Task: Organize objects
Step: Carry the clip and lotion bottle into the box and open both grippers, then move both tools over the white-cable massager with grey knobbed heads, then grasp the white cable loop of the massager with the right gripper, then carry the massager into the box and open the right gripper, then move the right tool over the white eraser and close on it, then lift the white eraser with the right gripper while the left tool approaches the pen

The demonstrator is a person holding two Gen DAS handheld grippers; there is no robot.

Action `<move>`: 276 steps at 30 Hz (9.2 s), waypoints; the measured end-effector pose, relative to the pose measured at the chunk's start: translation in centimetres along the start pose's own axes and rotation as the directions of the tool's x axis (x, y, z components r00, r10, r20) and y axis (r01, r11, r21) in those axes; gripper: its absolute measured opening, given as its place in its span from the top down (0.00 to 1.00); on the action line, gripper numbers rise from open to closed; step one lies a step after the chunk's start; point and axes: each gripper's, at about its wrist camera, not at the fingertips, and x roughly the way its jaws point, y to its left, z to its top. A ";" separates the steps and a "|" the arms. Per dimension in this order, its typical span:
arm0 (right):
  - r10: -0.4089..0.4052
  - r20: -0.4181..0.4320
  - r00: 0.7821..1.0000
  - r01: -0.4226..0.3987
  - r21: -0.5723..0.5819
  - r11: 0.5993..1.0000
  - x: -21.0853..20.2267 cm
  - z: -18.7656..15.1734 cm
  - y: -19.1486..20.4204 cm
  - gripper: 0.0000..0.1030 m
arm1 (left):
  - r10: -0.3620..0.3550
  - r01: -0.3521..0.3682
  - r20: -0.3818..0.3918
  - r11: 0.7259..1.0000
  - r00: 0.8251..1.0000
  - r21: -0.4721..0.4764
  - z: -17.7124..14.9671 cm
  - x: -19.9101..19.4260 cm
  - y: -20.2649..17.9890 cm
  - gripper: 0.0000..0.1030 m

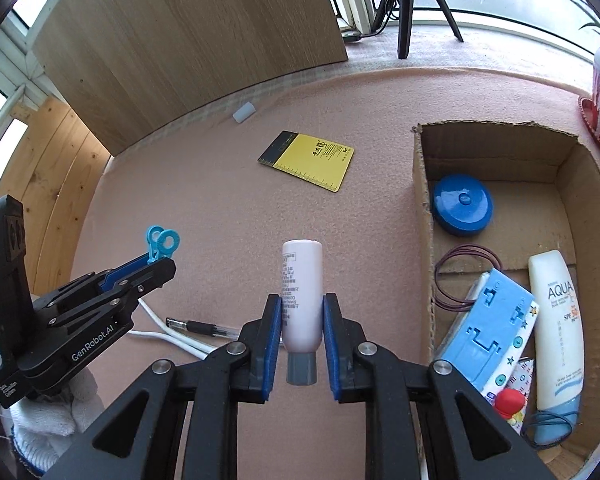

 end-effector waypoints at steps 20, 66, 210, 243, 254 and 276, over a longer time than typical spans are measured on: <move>-0.077 0.077 0.994 0.067 0.127 0.990 -7.5 -5.6 -10.0 0.82 | -0.145 0.147 -0.024 0.963 0.989 0.226 -0.9 0.7 -17.6 0.79; 0.101 0.014 0.995 -0.099 -0.079 0.992 -3.8 -3.7 -1.1 0.73 | 0.032 -0.034 -0.017 0.991 0.999 -0.130 -7.8 -2.7 -0.4 0.68; -0.097 0.154 0.983 0.105 -0.047 0.993 -7.1 -4.2 -4.4 0.48 | 0.121 -0.122 -0.033 0.992 0.992 -0.043 -5.6 -0.5 -1.9 0.19; 0.055 -0.042 0.998 -0.053 0.048 0.997 14.9 18.9 8.6 0.59 | 0.199 -0.189 -0.007 0.920 0.980 -0.343 -12.5 -7.3 14.0 0.19; -0.071 -0.052 0.996 0.071 -0.001 0.997 18.3 21.2 11.0 0.71 | 0.157 -0.152 -0.017 0.910 0.987 -0.385 -12.7 -6.3 15.4 0.19; -0.002 -0.045 0.999 0.003 0.014 1.000 12.0 15.9 6.1 1.00 | 0.179 -0.178 -0.014 0.962 0.984 -0.207 -9.7 -5.1 13.0 0.19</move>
